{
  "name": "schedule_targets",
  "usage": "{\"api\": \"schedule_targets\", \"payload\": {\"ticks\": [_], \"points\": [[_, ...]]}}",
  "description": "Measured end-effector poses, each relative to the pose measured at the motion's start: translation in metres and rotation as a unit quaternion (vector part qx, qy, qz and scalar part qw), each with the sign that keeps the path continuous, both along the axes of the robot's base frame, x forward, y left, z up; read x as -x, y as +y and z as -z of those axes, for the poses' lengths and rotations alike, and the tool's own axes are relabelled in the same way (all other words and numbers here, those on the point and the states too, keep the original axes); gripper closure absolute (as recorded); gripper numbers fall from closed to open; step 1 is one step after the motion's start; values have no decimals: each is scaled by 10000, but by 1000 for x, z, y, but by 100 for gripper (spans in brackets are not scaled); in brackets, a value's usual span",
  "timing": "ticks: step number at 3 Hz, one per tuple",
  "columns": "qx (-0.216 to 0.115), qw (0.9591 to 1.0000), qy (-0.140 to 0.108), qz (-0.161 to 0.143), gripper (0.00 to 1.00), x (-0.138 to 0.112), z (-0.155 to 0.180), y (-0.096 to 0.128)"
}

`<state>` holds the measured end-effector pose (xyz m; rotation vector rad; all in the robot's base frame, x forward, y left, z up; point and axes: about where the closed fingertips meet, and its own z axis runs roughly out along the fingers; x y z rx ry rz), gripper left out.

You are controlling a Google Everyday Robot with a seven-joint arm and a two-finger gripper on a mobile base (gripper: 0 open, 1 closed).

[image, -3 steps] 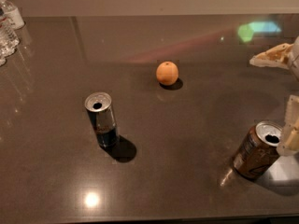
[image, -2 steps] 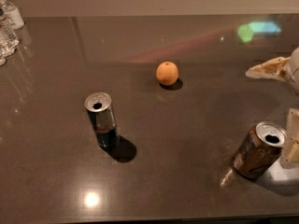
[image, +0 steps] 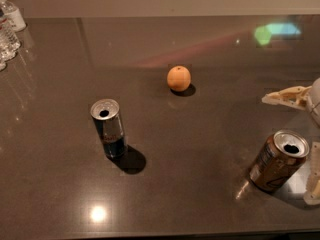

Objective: Move orange can near orange

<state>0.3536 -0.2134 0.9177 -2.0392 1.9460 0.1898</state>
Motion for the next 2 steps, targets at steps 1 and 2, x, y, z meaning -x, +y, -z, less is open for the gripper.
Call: {"api": "schedule_targets", "payload": {"ticks": [1,2], "points": [[-17,10000,14,17,0,2,9,-1],[-19,10000,45,44,16,3,14,-3]]}}
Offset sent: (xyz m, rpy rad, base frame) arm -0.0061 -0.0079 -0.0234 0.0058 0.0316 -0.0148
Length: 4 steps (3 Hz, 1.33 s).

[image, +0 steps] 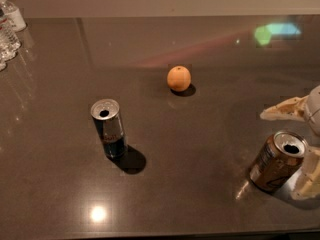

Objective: Move orange can near orange

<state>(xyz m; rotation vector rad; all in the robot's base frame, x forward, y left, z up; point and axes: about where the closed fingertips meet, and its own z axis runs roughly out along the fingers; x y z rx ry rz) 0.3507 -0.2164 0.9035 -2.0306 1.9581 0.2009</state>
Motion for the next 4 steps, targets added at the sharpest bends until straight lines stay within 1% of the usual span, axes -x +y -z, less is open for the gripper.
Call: {"api": "schedule_targets", "payload": {"ticks": [2,3,4], "points": [[-4,10000,3,16,64,0,3,-4],[-12,10000,-49,39,87,-5,-5,-2],[-26,9996,-151,234,100,-25,-22,2]]}}
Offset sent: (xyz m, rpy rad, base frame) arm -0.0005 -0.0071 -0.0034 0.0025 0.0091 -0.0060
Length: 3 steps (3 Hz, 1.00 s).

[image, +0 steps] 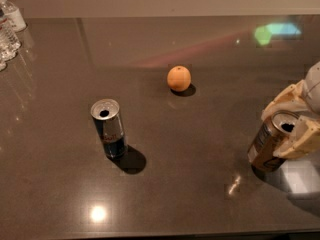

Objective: Move orange can near orange

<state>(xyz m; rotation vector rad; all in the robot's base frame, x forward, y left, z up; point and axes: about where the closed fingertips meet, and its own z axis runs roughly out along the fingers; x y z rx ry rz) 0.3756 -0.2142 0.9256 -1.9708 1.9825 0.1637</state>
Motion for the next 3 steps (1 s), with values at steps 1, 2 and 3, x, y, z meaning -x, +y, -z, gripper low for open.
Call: {"api": "schedule_targets", "payload": {"ticks": [1,2,3], "points": [[-48,9995,-38,306,100,-34,-17,4],[-158,9982,-110,575,100,-70,-30,10],[-293,9963,-186,789,100,-104,-33,17]]}}
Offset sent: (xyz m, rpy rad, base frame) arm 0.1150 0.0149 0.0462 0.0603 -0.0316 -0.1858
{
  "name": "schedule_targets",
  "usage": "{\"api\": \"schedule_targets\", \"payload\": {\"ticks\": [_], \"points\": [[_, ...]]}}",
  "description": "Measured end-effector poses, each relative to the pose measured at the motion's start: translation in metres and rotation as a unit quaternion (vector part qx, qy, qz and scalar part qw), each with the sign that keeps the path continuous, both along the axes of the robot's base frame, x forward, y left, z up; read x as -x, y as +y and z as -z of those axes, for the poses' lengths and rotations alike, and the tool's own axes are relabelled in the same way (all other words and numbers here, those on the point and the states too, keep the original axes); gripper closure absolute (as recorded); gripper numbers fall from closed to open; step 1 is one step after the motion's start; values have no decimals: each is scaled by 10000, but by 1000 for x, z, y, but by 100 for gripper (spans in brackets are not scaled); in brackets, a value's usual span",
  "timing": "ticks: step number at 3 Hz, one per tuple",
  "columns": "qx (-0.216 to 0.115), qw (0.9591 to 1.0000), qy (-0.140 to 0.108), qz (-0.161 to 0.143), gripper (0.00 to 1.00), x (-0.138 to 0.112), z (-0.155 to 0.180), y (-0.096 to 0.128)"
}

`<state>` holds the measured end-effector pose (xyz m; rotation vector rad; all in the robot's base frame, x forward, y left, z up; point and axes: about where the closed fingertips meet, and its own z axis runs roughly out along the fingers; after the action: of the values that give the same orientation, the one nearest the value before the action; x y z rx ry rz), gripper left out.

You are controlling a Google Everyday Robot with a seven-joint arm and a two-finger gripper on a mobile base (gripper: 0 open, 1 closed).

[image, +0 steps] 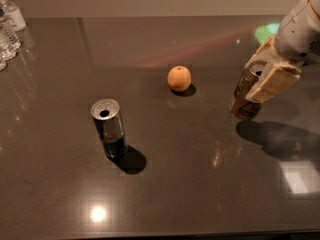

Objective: Move orange can near orange

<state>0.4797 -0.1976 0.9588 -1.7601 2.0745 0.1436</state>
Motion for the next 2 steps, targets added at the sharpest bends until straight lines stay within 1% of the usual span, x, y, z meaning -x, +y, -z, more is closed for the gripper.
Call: {"api": "schedule_targets", "payload": {"ticks": [1,2], "points": [[-89,9999,-60,110,100,-26,2,9],[-123,9997,-110,156,100,-48,9,19]]}}
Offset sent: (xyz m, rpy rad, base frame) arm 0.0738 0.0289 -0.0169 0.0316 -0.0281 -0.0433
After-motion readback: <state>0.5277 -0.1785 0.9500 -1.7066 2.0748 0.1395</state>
